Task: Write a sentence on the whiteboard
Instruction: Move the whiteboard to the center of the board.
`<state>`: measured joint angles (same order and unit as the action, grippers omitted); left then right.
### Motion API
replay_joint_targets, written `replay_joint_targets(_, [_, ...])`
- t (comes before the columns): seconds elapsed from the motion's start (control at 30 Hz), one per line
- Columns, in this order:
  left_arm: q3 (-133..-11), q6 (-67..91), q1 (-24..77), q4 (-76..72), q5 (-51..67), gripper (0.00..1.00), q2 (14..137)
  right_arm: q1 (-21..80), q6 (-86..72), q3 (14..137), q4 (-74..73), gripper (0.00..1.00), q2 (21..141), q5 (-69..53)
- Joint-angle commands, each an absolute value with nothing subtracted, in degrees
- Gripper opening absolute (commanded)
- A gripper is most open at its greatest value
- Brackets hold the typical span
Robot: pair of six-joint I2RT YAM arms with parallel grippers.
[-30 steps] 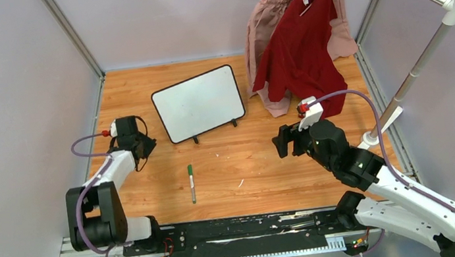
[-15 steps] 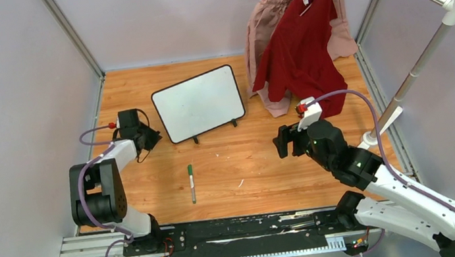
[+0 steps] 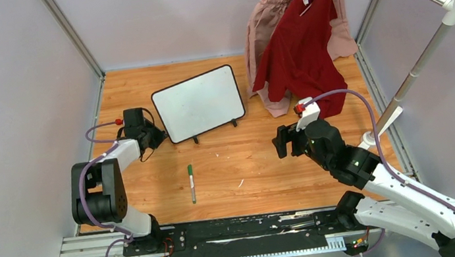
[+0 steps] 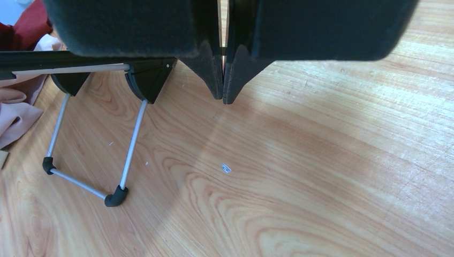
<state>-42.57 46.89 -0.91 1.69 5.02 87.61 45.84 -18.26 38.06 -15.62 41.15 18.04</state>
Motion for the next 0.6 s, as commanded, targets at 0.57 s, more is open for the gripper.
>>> replay_joint_targets(0.57, [-43.14, 44.6, 1.85, -3.3, 7.98, 0.03, 87.16, 45.62, -18.4, 37.79, -15.0, 0.85, 39.68, 18.91])
